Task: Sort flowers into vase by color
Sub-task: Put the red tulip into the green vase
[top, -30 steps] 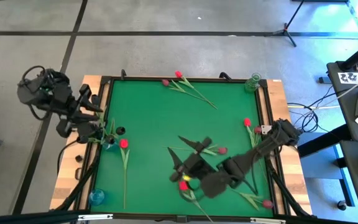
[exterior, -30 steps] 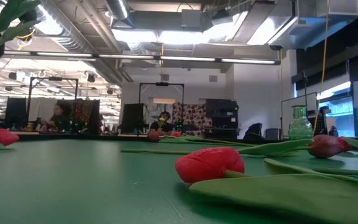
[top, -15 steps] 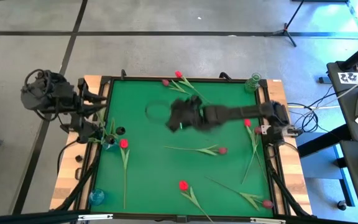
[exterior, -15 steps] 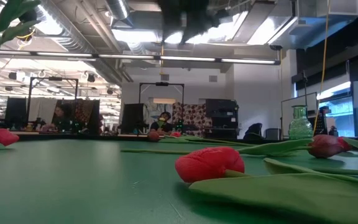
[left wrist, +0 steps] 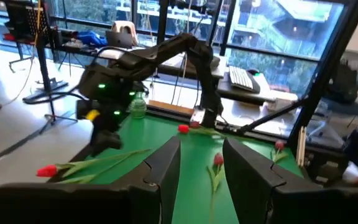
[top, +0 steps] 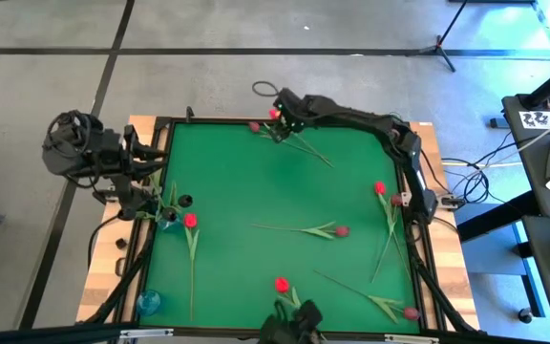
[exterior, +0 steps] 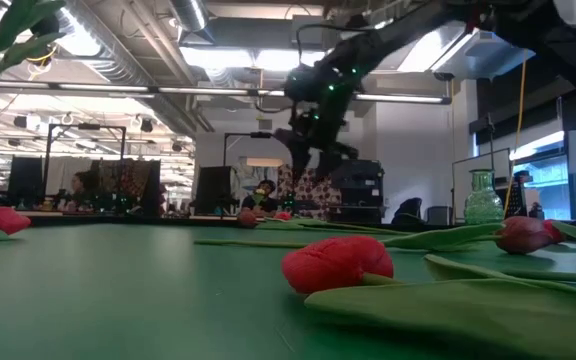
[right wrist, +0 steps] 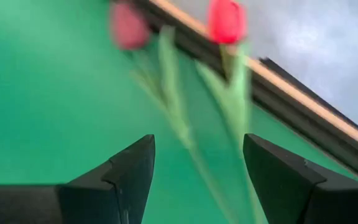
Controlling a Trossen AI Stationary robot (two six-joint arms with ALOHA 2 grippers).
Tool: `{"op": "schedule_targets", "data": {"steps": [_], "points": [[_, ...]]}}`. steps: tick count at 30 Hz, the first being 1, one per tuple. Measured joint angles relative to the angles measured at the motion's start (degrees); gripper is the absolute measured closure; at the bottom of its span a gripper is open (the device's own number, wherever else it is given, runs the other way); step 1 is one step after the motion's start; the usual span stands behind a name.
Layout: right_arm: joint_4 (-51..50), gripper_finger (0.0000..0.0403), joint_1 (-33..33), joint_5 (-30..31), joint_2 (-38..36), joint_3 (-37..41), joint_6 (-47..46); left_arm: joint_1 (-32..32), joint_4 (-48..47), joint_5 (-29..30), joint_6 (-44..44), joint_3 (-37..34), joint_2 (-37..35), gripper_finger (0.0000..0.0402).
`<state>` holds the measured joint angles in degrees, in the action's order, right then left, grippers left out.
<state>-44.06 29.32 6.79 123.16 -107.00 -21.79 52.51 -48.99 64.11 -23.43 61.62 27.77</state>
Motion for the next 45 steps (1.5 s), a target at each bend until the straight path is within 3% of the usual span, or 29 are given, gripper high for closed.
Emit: {"op": "schedule_targets", "data": {"steps": [6, 11, 19, 25, 28, 39, 45], "points": [[-6.55, 0.0158, 4.7, -5.35, 1.74, -0.04, 1.76, 0.0, 10.83, 1.07, -4.81, -2.25, 0.0, 0.0283], [-8.21, 0.0158, 5.38, -2.08, 1.85, -0.13, 12.19, 0.0, 19.09, 2.58, -5.64, -3.27, 0.26, 0.0283], [-5.06, 0.0166, 5.34, -2.76, 5.85, -0.07, 18.42, 0.0, 24.37, 5.98, -1.77, -3.4, 0.66, 0.0283], [-5.17, 0.0228, 5.33, -1.86, 9.33, -0.03, 18.61, 0.0, 28.95, 12.01, 2.07, -3.4, 0.79, 0.0283], [-4.46, 0.0262, 5.84, -5.48, 10.0, -0.13, 18.63, -0.51, 31.29, 13.98, 3.28, -3.4, 0.89, 0.0283], [-3.86, 0.0383, 6.12, -9.41, 10.07, -0.13, 19.07, -7.91, 31.92, 13.79, 3.07, -3.39, 4.21, 0.0283], [-4.24, 0.0383, 4.57, -9.78, 6.51, 0.02, 12.91, -11.14, 31.74, 9.27, 4.53, -3.38, 4.61, 0.0283]]}}
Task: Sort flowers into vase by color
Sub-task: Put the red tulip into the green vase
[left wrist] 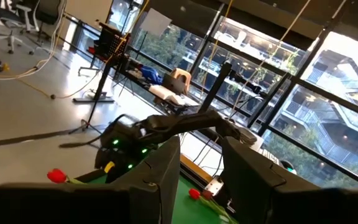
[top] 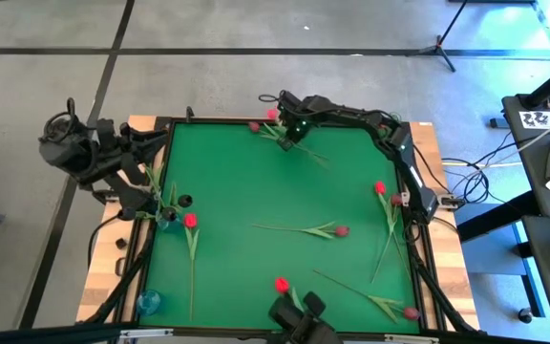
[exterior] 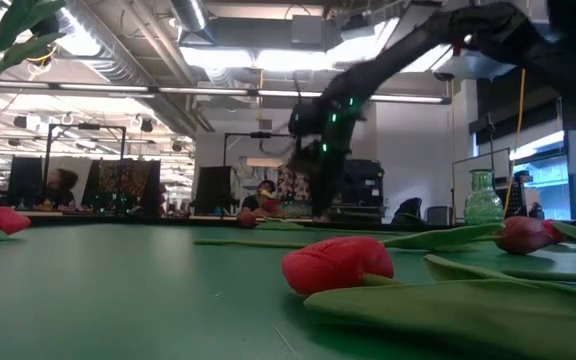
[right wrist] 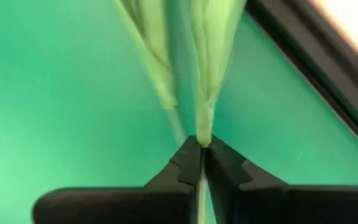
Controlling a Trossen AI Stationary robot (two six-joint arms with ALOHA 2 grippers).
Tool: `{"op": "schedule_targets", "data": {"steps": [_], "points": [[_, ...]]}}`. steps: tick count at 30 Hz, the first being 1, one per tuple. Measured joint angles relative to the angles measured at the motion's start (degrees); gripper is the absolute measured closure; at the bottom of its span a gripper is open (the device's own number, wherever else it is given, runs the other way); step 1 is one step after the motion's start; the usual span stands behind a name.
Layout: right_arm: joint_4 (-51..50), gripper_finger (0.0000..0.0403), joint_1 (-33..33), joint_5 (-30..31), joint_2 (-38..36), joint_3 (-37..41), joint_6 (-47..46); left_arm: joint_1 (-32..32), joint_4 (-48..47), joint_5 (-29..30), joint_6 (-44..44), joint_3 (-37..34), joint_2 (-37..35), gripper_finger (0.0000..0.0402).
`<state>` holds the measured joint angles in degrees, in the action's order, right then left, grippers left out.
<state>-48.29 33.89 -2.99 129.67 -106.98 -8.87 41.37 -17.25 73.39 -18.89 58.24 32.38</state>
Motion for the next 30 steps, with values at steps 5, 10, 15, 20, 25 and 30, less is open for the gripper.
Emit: {"op": "schedule_targets", "data": {"steps": [5, 10, 15, 20, 25, 30], "points": [[0.34, 0.0396, -1.63, 0.99, -6.85, 0.0, -4.58, -0.93, -0.38, -1.23, 0.04, 0.0, 0.09, 0.0283], [3.19, 0.0392, -4.26, 14.48, -17.56, -0.05, -6.15, -0.93, -1.13, -1.3, 0.0, 0.0, 0.68, 0.0283], [6.02, 0.0395, -4.44, 28.41, -27.34, -0.07, -5.85, -0.93, -1.34, -3.53, 0.04, 0.0, 1.16, 0.0283], [4.12, 0.0396, -4.37, 47.66, -35.74, 0.48, -5.02, -0.93, -1.34, -4.48, 0.06, 0.0, 1.14, 0.0283], [3.89, 0.0397, -4.21, 59.38, -45.96, 11.86, -9.76, -0.93, -1.36, -4.48, 0.18, 0.0, 1.11, 0.0283], [13.25, 0.0397, -0.49, 63.05, -56.75, 29.49, -9.54, -1.32, -1.28, -3.51, 2.74, 0.0, 1.11, 0.0283]]}}
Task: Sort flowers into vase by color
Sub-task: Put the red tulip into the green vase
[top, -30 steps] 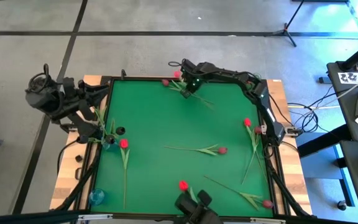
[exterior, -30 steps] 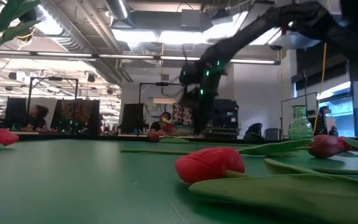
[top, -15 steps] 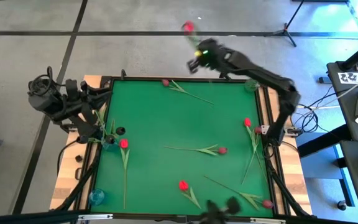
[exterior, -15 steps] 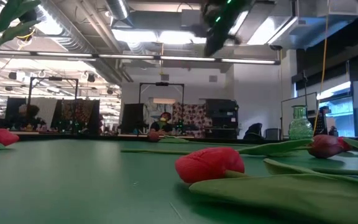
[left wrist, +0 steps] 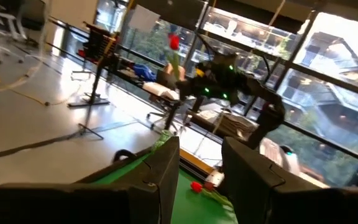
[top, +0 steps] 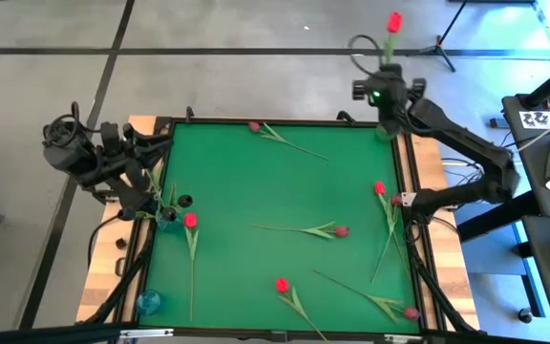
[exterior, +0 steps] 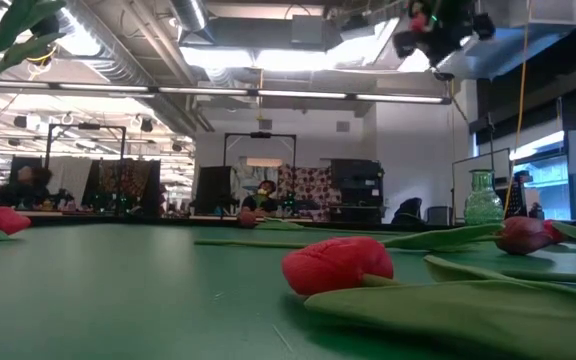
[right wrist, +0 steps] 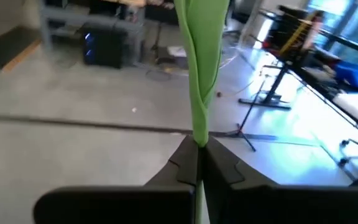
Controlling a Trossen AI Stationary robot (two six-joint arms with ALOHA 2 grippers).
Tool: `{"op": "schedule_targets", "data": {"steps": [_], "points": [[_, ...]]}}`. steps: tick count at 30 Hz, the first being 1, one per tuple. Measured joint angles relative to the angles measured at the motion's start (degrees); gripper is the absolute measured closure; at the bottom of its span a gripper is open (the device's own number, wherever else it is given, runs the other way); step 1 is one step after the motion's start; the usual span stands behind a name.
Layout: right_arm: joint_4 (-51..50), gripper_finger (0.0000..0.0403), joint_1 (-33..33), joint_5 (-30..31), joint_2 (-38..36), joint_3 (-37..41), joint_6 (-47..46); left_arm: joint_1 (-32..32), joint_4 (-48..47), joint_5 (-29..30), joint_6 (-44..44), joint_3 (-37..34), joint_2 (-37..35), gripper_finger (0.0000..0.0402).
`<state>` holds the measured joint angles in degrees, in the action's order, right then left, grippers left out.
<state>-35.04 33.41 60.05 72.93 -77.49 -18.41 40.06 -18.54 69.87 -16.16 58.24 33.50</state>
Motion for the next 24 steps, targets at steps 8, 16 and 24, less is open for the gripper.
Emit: {"op": "schedule_targets", "data": {"steps": [8, 16, 24], "points": [[38.34, 0.0394, 8.5, -2.44, -8.6, 24.21, 18.77, -3.93, 2.94, 0.69, 1.7, 0.0, -0.13, 0.0283], [56.62, 0.0394, 14.0, -4.85, -9.11, 31.87, 27.98, -6.82, 5.39, 0.73, -3.86, 0.0, 0.57, 0.0283], [66.02, 0.0394, 14.67, -7.44, -7.63, 36.19, 34.39, -10.16, 5.7, 1.17, -5.98, 0.0, 3.15, 0.0283]]}}
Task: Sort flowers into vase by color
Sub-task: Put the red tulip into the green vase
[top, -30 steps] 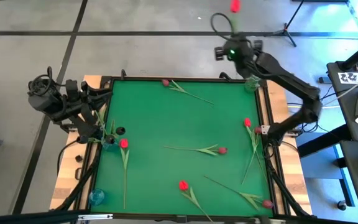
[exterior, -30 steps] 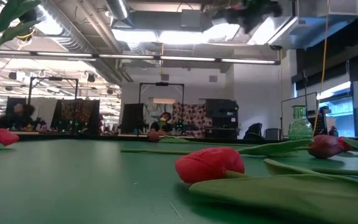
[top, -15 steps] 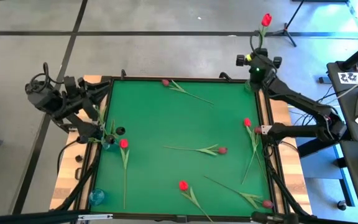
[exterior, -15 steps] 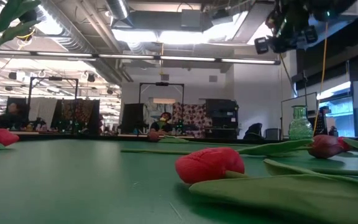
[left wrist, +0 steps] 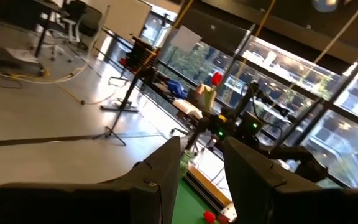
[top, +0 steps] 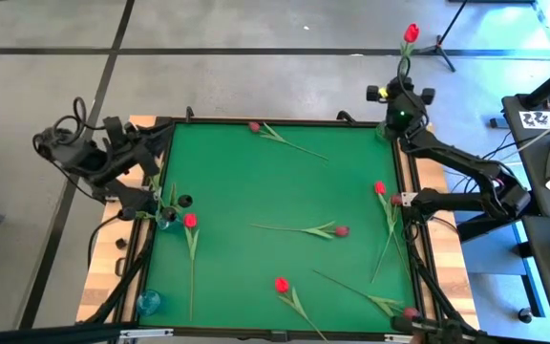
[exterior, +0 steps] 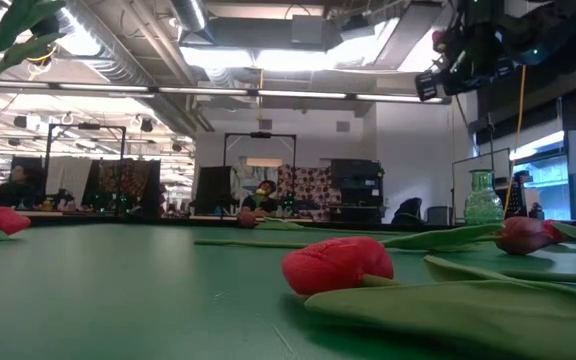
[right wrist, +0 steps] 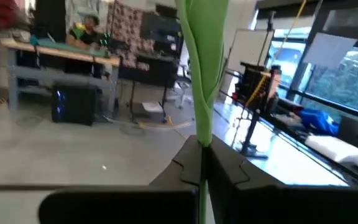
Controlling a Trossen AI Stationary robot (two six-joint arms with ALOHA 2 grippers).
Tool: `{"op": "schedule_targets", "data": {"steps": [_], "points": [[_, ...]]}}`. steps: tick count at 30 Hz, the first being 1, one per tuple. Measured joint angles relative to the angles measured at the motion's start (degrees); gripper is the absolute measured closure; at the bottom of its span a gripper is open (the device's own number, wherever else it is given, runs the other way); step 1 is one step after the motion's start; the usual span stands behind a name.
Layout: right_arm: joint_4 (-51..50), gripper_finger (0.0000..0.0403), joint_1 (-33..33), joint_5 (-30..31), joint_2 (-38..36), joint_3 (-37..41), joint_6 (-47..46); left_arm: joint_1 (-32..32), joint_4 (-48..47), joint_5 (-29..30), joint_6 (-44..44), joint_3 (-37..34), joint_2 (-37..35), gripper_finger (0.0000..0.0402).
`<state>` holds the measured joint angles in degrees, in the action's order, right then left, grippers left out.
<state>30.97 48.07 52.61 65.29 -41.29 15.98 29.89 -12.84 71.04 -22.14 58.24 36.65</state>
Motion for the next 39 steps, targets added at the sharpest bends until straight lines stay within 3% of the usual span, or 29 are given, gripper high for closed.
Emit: {"op": "schedule_targets", "data": {"steps": [7, 24, 32, 39], "points": [[11.35, 0.0393, 0.48, -2.96, 0.2, 4.87, 6.27, -3.2, 0.88, -1.79, -1.81, 0.0, 0.53, 0.0283], [21.78, 0.0393, 0.44, -9.44, 0.2, 14.13, 7.76, -4.18, 3.46, -1.33, -5.55, 0.0, 0.54, 0.0283], [19.62, 0.0391, 0.42, -9.73, 0.18, 14.18, 8.6, -4.18, 3.45, -1.66, -7.53, 0.04, 1.29, 0.0283], [13.84, 0.0354, 0.28, -8.18, 0.18, 14.39, 6.6, -4.18, 3.47, -1.61, -7.53, 0.04, 1.35, 0.0283]]}}
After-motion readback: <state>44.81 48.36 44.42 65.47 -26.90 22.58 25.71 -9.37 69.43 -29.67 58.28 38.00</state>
